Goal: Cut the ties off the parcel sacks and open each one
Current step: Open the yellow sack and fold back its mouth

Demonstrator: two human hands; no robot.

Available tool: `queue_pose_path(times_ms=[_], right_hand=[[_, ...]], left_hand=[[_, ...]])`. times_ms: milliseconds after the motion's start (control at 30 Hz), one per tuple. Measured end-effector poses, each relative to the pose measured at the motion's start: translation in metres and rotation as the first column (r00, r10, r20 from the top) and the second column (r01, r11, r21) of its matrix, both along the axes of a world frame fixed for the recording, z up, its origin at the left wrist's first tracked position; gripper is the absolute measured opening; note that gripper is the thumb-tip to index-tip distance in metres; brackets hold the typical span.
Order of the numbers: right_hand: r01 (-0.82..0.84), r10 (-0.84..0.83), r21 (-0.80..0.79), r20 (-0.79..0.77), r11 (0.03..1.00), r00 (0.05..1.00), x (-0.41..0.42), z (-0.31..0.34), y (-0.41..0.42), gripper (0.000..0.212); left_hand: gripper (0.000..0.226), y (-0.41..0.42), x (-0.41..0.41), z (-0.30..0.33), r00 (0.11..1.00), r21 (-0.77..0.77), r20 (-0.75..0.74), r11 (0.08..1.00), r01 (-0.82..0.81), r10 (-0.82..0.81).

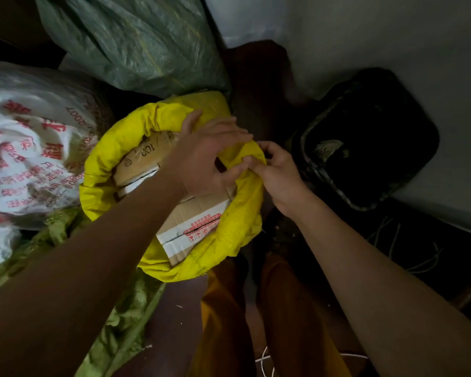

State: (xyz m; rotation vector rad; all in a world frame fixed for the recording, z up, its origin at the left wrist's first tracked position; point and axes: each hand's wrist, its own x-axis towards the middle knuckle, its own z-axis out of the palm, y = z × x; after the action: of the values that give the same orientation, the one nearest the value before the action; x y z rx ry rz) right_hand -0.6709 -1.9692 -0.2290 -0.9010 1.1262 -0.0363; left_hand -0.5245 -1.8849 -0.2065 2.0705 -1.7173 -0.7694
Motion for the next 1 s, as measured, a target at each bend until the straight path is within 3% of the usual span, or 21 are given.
queue_pose_path(times_ms=[100,233,400,500,567,633,733,833,933,1000], right_hand=[[0.026,-0.026,0.033,-0.003,0.999,1.000,-0.006,0.002,0.001,0.030],[0.027,-0.027,-0.007,0.004,1.000,1.000,-0.019,0.007,0.013,0.047],[-0.142,0.107,-0.316,-0.126,0.938,0.986,-0.035,0.013,0.043,0.078],[-0.208,0.148,-0.394,-0.179,0.895,0.973,-0.046,0.006,0.048,0.061],[-0.207,0.146,-0.344,-0.195,0.916,0.970,-0.050,0.001,0.045,0.046],[-0.113,0.086,-0.172,-0.158,0.979,0.984,-0.053,-0.002,0.042,0.035],[-0.012,0.018,0.062,-0.099,0.998,0.995,-0.051,-0.003,0.040,0.031],[0.037,-0.034,0.157,-0.022,0.987,0.999,-0.041,0.001,0.042,0.030],[0.070,-0.072,0.149,0.011,0.986,0.997,-0.031,0.009,0.046,0.036],[0.076,-0.078,0.130,0.014,0.989,0.997,-0.027,0.015,0.047,0.040]], left_hand=[[0.052,0.003,0.004,-0.005,0.995,0.062,0.067,0.996,0.068,-0.072],[0.040,-0.006,-0.001,-0.007,0.982,0.110,0.157,0.990,0.085,-0.102],[0.031,-0.011,-0.004,-0.012,0.978,0.151,0.209,0.988,-0.026,-0.006],[0.029,-0.012,-0.008,-0.012,0.978,0.163,0.206,0.984,-0.068,0.033],[0.028,-0.010,-0.011,-0.011,0.974,0.161,0.218,0.983,-0.090,0.054],[0.031,-0.005,-0.016,-0.008,0.968,0.126,0.226,0.982,-0.142,0.111],[0.052,0.011,-0.038,0.003,0.907,0.013,0.259,0.938,-0.346,0.331],[0.049,0.037,-0.063,0.014,0.791,-0.033,0.077,0.794,-0.607,0.607],[0.032,0.072,-0.080,0.015,0.748,0.058,-0.157,0.762,-0.645,0.645],[0.036,0.095,-0.090,0.018,0.719,0.154,-0.238,0.757,-0.635,0.652]])
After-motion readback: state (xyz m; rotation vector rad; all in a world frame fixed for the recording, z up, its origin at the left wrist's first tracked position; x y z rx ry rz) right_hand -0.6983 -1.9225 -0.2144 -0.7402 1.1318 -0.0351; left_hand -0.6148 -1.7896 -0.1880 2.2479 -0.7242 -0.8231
